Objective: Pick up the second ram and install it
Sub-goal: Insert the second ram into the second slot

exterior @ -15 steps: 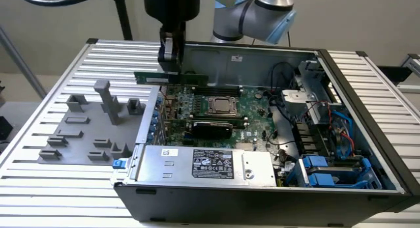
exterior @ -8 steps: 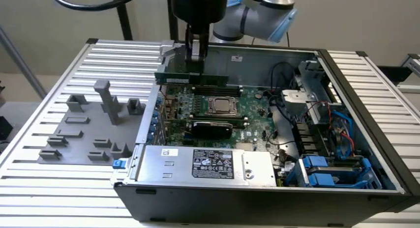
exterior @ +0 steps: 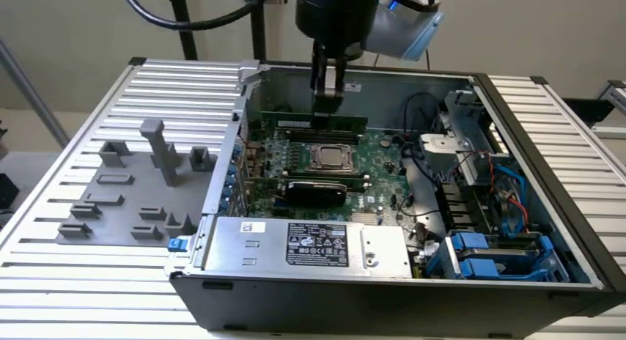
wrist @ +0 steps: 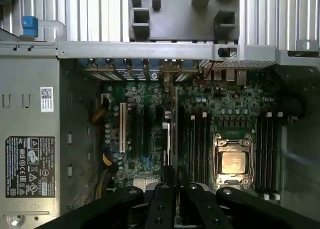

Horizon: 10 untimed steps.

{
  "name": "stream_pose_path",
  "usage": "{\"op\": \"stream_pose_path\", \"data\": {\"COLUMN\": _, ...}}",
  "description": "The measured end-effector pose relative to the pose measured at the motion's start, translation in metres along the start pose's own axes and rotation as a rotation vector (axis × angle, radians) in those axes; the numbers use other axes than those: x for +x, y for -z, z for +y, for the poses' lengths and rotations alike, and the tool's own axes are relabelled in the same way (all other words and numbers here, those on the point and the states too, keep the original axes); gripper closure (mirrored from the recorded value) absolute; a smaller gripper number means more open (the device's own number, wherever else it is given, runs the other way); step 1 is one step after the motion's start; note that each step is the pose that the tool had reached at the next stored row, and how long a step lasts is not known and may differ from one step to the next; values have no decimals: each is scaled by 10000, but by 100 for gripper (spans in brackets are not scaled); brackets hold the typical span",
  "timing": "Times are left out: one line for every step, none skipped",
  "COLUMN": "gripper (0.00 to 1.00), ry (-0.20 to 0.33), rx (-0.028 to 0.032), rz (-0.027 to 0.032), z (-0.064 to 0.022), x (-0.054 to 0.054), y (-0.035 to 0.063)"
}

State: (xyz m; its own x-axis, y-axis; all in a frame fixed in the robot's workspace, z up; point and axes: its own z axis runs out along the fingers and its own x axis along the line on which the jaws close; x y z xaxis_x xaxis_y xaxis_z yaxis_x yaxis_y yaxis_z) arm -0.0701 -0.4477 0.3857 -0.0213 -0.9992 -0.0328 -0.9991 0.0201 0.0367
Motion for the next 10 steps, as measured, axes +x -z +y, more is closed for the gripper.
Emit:
{"op": "stream_pose_path", "data": {"gripper": 100, "ry": 1, "rx": -1, "rz": 0, "z": -47, "x": -11, "y": -14}}
{"op": "stream_pose_path", "data": {"gripper": 100, "ry": 2, "rx": -1, "rz": -1, "z": -91, "x": -26, "y": -31}}
{"op": "stream_pose_path", "data": {"gripper": 100, "ry": 0, "rx": -1, "rz": 1, "z": -137, "x": -46, "y": -48}}
{"op": "stream_pose_path", "data": {"gripper": 100, "ry": 1, "rx": -1, "rz": 1, "z": -180, "x": -70, "y": -65}}
{"op": "stream_pose_path", "data": {"gripper": 100, "ry": 1, "rx": -1, "rz": 1, "z": -221, "x": -99, "y": -84}}
{"op": "stream_pose_path", "data": {"gripper": 100, "ry": 2, "rx": -1, "rz": 1, "z": -254, "x": -129, "y": -101}}
{"op": "stream_pose_path", "data": {"gripper": 100, "ry": 1, "rx": -1, "rz": 0, "z": -283, "x": -160, "y": -120}}
{"op": "stream_pose_path", "data": {"gripper": 100, "ry": 1, "rx": 0, "rz": -1, "z": -310, "x": -193, "y": -138}}
{"op": "stream_pose_path", "data": {"gripper": 100, "ry": 1, "rx": -1, "rz": 1, "z": -331, "x": -227, "y": -156}}
{"op": "stream_pose_path", "data": {"gripper": 100, "ry": 1, "rx": 0, "rz": 0, "z": -350, "x": -262, "y": -175}}
